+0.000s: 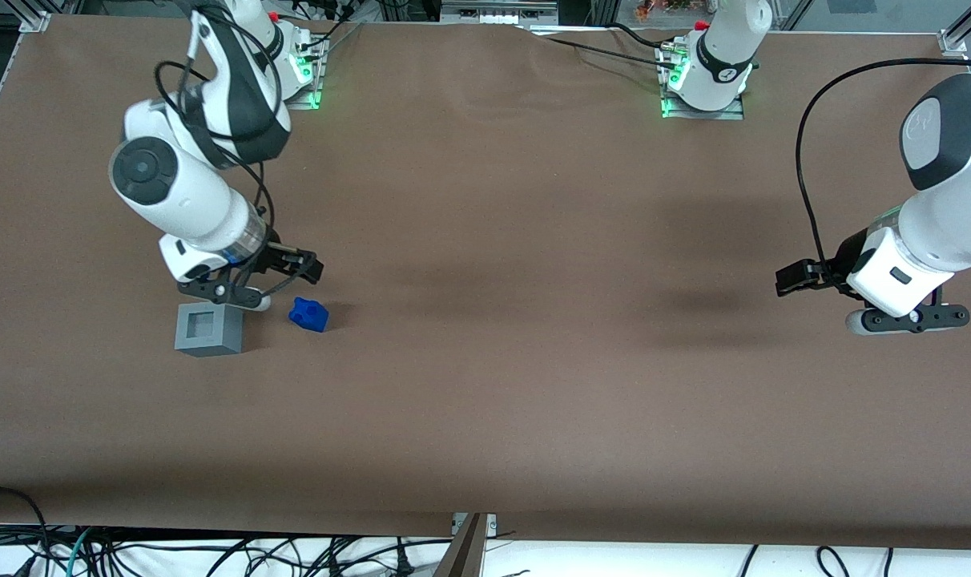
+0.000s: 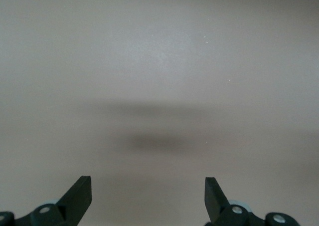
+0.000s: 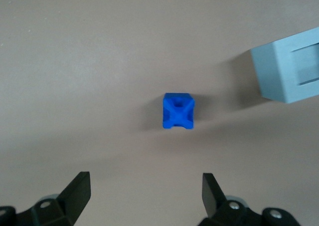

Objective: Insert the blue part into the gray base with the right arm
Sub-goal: 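Move the open right gripper down over the blue part, then close the right gripper on the blue part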

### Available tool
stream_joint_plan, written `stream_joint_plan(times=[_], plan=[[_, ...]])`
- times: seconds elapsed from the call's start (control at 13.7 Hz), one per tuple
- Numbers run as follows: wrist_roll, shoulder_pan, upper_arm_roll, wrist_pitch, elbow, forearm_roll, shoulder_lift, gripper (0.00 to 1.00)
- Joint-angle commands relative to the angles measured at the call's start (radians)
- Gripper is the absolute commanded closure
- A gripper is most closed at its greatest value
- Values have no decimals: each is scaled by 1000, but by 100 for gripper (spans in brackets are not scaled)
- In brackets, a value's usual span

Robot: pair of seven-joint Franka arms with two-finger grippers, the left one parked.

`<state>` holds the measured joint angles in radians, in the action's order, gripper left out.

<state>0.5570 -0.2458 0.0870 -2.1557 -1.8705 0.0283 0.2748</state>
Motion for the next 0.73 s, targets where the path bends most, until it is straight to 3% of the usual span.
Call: stream_joint_plan(times=[0.0,0.66], plan=[[67,-23,-4,-116,-73,2,21,1],[61,11,-50,-222,-35,-31,162,1]])
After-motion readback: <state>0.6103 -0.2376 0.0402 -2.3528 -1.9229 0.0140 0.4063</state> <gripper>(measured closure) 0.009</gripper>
